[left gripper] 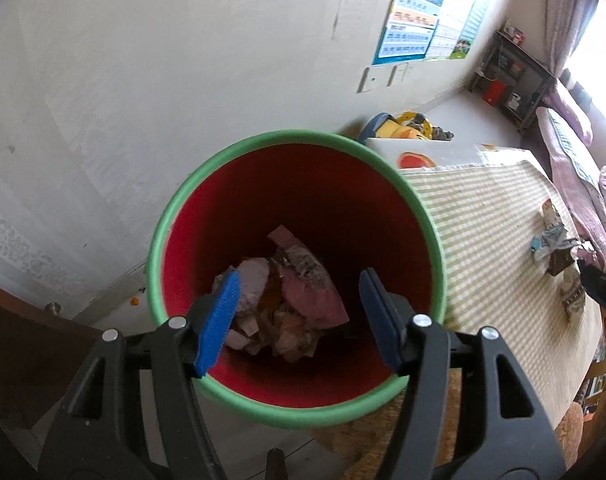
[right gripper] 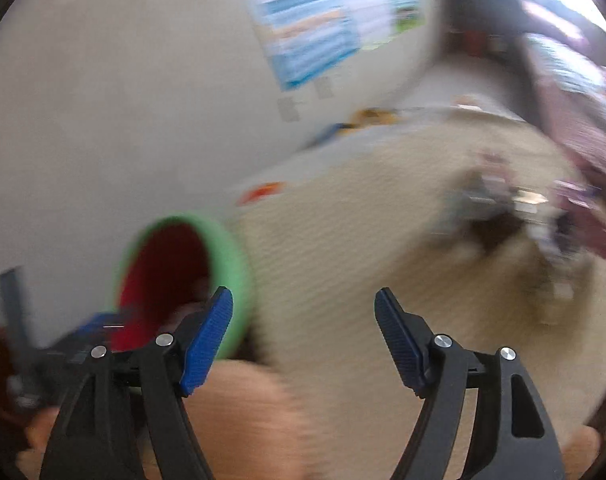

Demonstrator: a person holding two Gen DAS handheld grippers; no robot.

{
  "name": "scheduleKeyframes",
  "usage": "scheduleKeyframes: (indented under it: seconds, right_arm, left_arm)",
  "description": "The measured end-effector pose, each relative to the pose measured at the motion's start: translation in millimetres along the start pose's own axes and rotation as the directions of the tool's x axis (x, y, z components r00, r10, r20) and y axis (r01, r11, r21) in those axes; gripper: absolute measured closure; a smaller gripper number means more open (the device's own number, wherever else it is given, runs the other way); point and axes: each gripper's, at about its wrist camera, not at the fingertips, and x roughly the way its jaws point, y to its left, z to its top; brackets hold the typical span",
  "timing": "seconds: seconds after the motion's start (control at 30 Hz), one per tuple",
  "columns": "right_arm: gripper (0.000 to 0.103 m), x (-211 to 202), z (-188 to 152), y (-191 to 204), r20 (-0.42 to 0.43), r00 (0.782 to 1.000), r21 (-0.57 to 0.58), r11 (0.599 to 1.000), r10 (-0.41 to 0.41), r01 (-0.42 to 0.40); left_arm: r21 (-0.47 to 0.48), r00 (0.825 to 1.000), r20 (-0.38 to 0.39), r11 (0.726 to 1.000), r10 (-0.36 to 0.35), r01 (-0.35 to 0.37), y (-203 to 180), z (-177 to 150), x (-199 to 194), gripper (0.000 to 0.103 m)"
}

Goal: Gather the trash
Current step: 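Grasp the white printed paper cup with the right tool while the left tool reaches the brown box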

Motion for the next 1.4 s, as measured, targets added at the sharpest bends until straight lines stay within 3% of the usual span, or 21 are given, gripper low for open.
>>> scheduleKeyframes:
  seconds: [0.17, 0.3, 0.4, 0.47, 0.5, 0.57, 0.8, 0.93, 1.07, 1.23, 1.4]
  right_arm:
    - [0.032, -3, 5, -103, -0.003, 0.982, 0.178, 0.966, -0.191, 0.188]
    - [0.032, 9, 10, -142, -0.043, 0.974, 0.208, 0.951, -0.224, 0.228]
    - [0.033, 27, 14, -146, -0.072, 0.970, 0.182, 0.953, -0.233, 0.242]
    - [0.046, 44, 16, -150, -0.108, 0.973, 0.171, 0.960, -0.205, 0.221]
    - [0.063, 48, 16, -152, -0.124, 0.973, 0.170, 0.962, -0.193, 0.212]
    - [0.069, 48, 12, -155, -0.128, 0.980, 0.181, 0.968, -0.153, 0.175]
    - [0.069, -19, -40, -157, -0.011, 0.998, 0.203, 0.978, -0.055, 0.057]
    - [0.069, -37, -83, -166, -0.016, 0.999, 0.243, 0.969, -0.049, 0.051]
    - [0.069, -31, -93, -179, -0.030, 0.999, 0.297, 0.954, -0.034, 0.041]
    - [0.068, -31, -97, -195, -0.011, 1.000, 0.348, 0.938, -0.007, 0.011]
    - [0.068, -34, -101, -209, 0.012, 1.000, 0.403, 0.915, 0.027, -0.030]
  left_arm:
    - [0.051, 1.000, 0.001, 0.999, -0.010, 0.010, -23, -3, -4, 0.044]
    - [0.112, 1.000, 0.003, 0.993, -0.028, 0.028, -50, -4, -10, 0.044]
    - [0.171, 0.999, 0.007, 0.984, -0.049, 0.047, -75, -6, -17, 0.044]
    - [0.209, 0.998, 0.011, 0.976, -0.067, 0.063, -92, -8, -21, 0.044]
    - [0.233, 0.997, 0.012, 0.969, -0.081, 0.076, -104, -9, -24, 0.044]
    - [0.279, 0.994, 0.011, 0.955, -0.107, 0.100, -124, -12, -27, 0.044]
    - [0.455, 0.978, -0.018, 0.870, -0.207, 0.192, -209, -20, -24, 0.044]
    - [0.583, 0.971, -0.019, 0.786, -0.240, 0.206, -268, -23, -15, 0.044]
    - [0.665, 0.968, -0.057, 0.714, -0.243, 0.219, -321, -25, 4, 0.044]
    - [0.681, 0.966, -0.098, 0.692, -0.238, 0.239, -367, -29, 22, 0.044]
    - [0.730, 0.985, -0.080, 0.663, -0.154, 0.163, -404, -34, 48, 0.044]
